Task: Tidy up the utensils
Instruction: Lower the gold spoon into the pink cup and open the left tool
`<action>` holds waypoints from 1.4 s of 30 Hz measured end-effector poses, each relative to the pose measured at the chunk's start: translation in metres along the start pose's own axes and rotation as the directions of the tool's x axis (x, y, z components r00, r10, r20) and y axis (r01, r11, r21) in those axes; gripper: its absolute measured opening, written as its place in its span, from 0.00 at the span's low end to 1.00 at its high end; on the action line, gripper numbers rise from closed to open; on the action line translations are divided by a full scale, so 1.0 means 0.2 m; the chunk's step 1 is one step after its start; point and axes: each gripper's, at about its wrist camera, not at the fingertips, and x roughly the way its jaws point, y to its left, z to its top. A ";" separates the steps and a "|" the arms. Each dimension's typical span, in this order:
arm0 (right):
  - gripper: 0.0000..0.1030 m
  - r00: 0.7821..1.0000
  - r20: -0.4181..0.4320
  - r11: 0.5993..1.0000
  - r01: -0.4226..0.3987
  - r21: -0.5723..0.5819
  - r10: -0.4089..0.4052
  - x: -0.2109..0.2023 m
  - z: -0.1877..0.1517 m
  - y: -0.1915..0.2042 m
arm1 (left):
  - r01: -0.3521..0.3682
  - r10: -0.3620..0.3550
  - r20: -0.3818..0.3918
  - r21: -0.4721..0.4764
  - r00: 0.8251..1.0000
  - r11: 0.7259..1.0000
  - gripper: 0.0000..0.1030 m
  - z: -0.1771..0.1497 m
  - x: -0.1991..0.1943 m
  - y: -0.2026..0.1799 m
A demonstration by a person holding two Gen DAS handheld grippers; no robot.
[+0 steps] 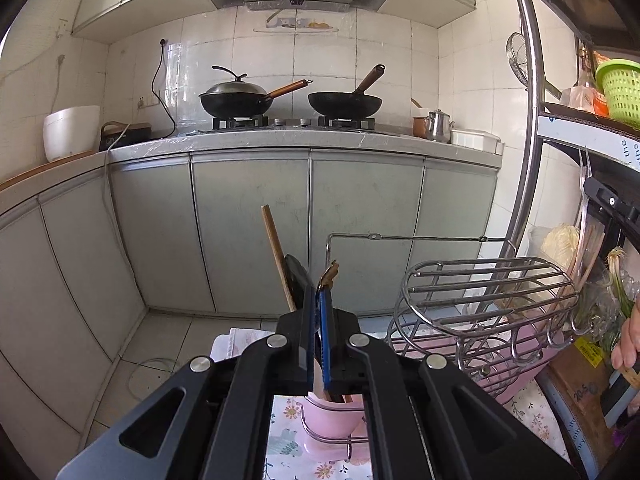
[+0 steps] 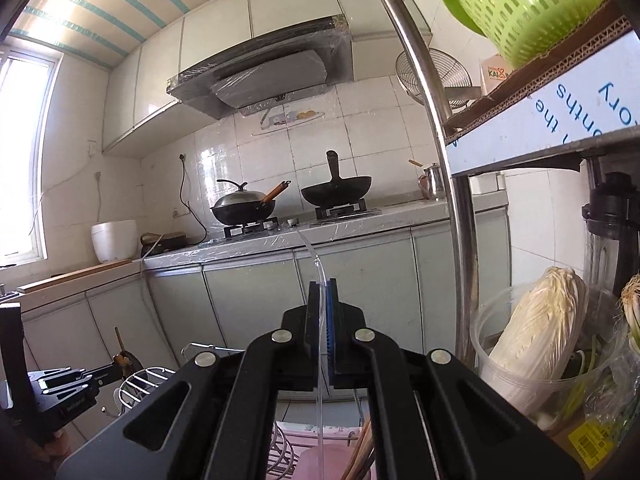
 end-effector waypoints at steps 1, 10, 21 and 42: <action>0.03 1.000 -0.009 1.000 -0.002 0.001 0.003 0.01 -0.01 -0.01 | 0.002 -0.002 -0.003 0.000 1.000 1.000 0.02 0.00 0.01 0.00; 0.03 0.997 -0.075 1.000 -0.014 0.014 0.015 -0.01 -0.07 0.00 | 0.020 -0.020 -0.018 -0.009 1.000 1.000 0.02 -0.03 0.02 -0.01; 0.03 0.983 -0.184 0.999 -0.014 0.035 0.021 -0.06 -0.22 0.01 | 0.037 -0.040 -0.049 -0.058 0.998 0.998 0.04 -0.05 0.00 0.02; 0.11 0.919 -0.392 0.999 -0.003 0.054 0.024 -0.07 -0.35 0.02 | 0.047 -0.049 -0.018 -0.087 0.999 0.995 0.38 -0.06 -0.12 0.01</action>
